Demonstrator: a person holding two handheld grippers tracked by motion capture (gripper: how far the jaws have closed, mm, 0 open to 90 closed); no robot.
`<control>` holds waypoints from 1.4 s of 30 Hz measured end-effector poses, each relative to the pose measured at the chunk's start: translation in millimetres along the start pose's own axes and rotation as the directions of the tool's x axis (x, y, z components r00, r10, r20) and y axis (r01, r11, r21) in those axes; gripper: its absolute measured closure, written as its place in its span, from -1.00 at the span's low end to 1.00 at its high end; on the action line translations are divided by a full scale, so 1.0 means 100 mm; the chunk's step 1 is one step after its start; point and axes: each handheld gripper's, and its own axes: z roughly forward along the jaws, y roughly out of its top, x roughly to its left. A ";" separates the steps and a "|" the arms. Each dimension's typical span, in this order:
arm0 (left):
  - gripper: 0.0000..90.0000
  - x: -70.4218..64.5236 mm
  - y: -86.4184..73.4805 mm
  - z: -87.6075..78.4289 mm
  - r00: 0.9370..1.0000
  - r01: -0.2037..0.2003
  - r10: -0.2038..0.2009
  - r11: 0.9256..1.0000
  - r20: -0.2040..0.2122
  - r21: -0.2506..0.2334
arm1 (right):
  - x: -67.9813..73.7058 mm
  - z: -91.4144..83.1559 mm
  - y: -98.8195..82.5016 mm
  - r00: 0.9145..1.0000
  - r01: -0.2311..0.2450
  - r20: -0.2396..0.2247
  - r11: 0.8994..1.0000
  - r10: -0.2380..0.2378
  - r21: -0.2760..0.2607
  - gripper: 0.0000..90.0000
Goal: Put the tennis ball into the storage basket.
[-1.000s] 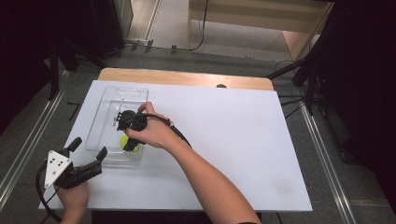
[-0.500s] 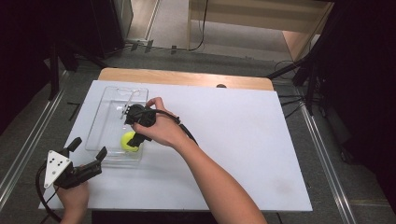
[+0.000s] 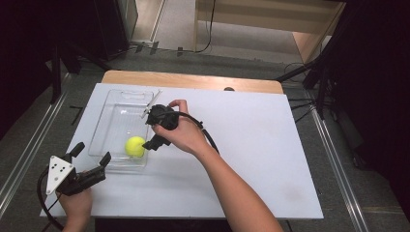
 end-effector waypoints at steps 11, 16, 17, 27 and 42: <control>-0.75 -0.01 0.00 0.00 1.000 -0.005 0.005 1.000 0.000 0.007 | -0.09 -0.15 -0.41 0.997 -0.072 0.021 0.997 0.073 -0.036 -1.00; -0.75 -0.01 0.00 0.00 1.000 -0.014 0.014 1.000 0.000 0.009 | -0.13 -0.23 -0.60 0.995 -0.092 0.040 0.993 0.095 -0.070 -1.00; -0.75 -0.01 0.00 0.00 1.000 -0.014 0.014 1.000 0.003 0.006 | -0.14 -0.24 -0.63 0.994 -0.093 0.046 0.993 0.096 -0.072 -1.00; -0.75 -0.02 0.00 0.00 1.000 -0.016 0.016 1.000 -0.001 0.014 | -0.19 -0.41 -1.01 0.986 -0.139 0.077 0.982 0.150 -0.128 -1.00; -0.75 -0.03 0.00 0.01 1.000 -0.019 0.019 1.000 -0.003 0.011 | -0.19 -0.66 -1.53 0.966 -0.190 0.126 0.954 0.223 -0.231 -1.00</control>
